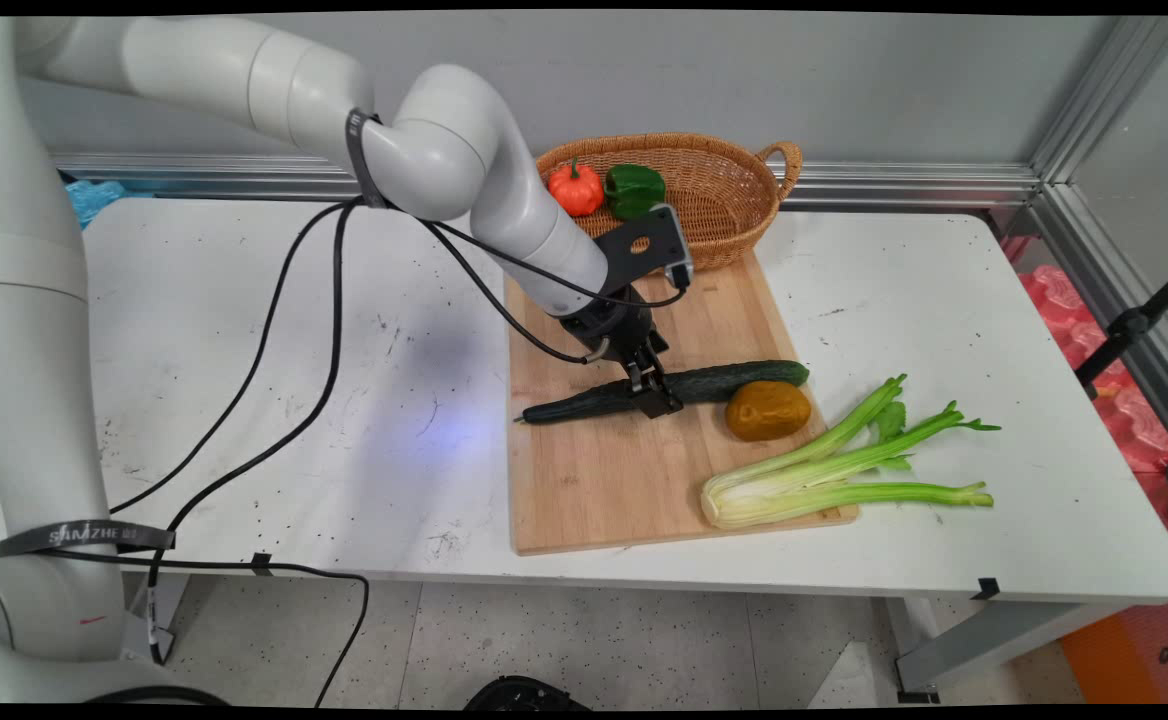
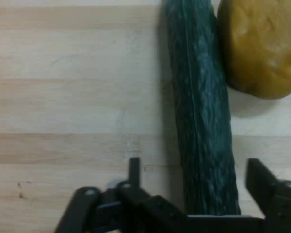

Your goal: Pick up the cucumber from the cutting board, then place the picked object in the vegetable basket

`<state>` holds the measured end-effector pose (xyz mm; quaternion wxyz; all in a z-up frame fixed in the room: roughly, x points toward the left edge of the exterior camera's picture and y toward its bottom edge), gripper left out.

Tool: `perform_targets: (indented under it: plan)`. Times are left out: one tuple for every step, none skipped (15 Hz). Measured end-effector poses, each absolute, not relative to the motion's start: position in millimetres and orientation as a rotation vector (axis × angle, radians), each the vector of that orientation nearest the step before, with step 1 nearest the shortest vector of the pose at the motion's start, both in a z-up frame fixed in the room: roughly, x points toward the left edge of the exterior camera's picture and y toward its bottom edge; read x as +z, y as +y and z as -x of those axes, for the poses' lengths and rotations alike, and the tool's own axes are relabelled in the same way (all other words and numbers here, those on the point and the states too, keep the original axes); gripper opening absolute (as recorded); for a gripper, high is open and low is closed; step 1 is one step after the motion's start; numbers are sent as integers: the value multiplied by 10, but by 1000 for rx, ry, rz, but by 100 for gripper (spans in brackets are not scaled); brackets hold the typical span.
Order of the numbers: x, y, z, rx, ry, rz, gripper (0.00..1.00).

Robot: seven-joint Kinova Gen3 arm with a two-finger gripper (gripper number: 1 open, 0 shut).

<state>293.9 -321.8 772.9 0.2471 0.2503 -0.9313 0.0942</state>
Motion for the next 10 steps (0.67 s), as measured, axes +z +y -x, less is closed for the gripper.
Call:
perform_targets:
  plan:
    - [7701,-3224,-2934,255,-2537,-689,0]
    - [7676,-3228,-2931,251,-2534,-696,0]
    - [7659,-3231,-2928,248,-2532,-701,0]
    - [7643,-3234,-2926,245,-2530,-707,0]
    - [7632,-3237,-2923,241,-2527,-712,0]
    - [7629,-3243,-2920,239,-2524,-717,0]
    - [7638,-3254,-2917,238,-2520,-721,0]
    - [7658,-3270,-2914,238,-2516,-723,0]
    - [7686,-3291,-2912,242,-2513,-724,0]
    - [7734,-3320,-2911,248,-2509,-722,0]
